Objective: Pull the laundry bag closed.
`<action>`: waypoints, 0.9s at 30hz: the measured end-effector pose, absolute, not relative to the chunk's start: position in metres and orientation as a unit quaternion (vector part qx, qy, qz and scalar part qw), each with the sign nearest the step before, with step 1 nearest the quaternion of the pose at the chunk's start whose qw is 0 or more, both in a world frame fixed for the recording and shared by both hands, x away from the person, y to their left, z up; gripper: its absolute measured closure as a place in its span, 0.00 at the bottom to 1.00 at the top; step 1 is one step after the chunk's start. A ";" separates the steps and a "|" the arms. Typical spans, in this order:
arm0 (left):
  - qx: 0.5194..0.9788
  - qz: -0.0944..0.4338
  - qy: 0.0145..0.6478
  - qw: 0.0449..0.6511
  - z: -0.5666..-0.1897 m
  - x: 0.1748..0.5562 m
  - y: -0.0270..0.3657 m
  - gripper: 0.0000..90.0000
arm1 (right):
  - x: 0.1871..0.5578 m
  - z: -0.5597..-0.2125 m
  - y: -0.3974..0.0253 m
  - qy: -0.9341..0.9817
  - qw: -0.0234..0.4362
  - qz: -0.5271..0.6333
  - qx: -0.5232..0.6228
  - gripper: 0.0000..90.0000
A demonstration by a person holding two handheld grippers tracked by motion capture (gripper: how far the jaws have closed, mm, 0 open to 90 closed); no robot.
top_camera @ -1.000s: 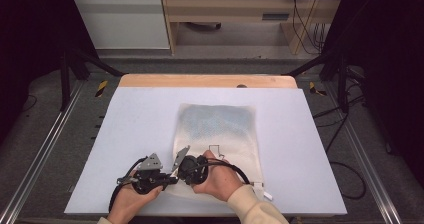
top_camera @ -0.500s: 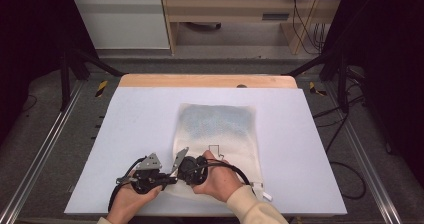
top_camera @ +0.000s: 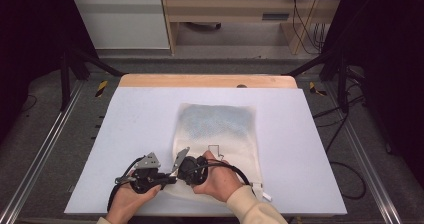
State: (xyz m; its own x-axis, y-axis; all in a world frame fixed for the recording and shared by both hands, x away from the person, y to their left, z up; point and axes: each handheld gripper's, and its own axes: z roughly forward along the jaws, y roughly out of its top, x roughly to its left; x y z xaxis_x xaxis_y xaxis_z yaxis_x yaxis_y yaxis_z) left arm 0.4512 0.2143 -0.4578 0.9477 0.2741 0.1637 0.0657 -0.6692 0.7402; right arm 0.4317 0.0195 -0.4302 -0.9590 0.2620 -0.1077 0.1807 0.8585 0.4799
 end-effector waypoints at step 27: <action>0.909 0.134 0.093 0.384 -0.460 0.452 0.213 0.95 | 0.431 -0.443 0.023 0.960 0.093 0.235 0.117 0.92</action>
State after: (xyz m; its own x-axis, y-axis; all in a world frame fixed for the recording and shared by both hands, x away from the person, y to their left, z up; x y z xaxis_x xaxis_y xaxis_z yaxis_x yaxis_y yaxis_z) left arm 0.4516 0.2135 -0.4599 0.9467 0.2722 0.1720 0.0664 -0.6877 0.7229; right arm 0.4306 0.0233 -0.4434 -0.9552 0.2689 -0.1235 0.1815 0.8621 0.4732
